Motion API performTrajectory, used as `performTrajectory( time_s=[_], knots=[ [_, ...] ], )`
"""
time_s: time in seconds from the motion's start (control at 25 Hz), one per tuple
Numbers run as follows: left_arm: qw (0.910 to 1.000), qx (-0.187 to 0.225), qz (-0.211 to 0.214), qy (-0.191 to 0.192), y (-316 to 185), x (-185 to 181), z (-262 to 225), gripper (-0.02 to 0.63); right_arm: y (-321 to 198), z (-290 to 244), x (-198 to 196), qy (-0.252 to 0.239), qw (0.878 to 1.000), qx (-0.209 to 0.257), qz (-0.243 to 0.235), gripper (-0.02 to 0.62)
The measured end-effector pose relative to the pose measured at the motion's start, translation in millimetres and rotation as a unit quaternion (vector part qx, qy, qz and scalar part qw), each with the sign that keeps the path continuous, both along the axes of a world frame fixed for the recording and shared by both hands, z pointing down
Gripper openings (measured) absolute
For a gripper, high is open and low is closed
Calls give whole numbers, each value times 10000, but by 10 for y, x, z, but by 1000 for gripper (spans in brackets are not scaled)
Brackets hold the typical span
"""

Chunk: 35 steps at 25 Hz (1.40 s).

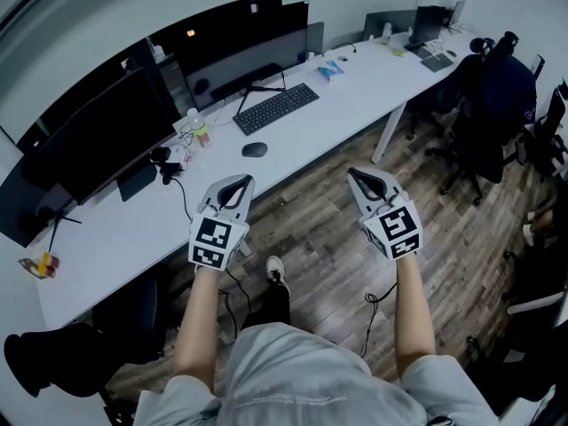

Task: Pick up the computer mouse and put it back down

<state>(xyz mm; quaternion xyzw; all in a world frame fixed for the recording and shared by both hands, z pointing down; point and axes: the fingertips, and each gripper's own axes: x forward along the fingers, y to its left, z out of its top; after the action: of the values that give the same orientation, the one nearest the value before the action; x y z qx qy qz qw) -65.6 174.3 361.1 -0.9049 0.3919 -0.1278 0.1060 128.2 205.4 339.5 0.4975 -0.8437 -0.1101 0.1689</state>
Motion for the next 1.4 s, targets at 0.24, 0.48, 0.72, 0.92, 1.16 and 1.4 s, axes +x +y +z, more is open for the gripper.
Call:
performTrajectory(
  time_s=[0.24, 0.48, 0.72, 0.92, 1.16, 1.4],
  knots=[
    [9990, -333, -307, 56, -772, -214, 327, 12, -807, 204, -247, 177, 9987, -293, -381, 52],
    [9966, -627, -526, 55, -1623, -472, 530, 12, -1803, 491, -666, 344, 9933, -763, -799, 88],
    [9931, -964, -663, 23, -2400, -716, 794, 12, -2684, 957, -1137, 562, 9812, -1394, -1213, 149],
    [9882, -1309, -796, 16, -2862, -953, 1069, 12, -3173, 1437, -1481, 709, 9673, -1934, -1477, 179],
    [9812, -1740, -833, 39, -3172, -1213, 1477, 13, -3456, 2031, -1772, 1050, 9445, -2586, -1734, 236],
    [9714, -2215, -848, 112, -3228, -1271, 1930, 13, -3538, 2620, -1875, 1376, 9229, -3103, -1819, 289]
  ],
)
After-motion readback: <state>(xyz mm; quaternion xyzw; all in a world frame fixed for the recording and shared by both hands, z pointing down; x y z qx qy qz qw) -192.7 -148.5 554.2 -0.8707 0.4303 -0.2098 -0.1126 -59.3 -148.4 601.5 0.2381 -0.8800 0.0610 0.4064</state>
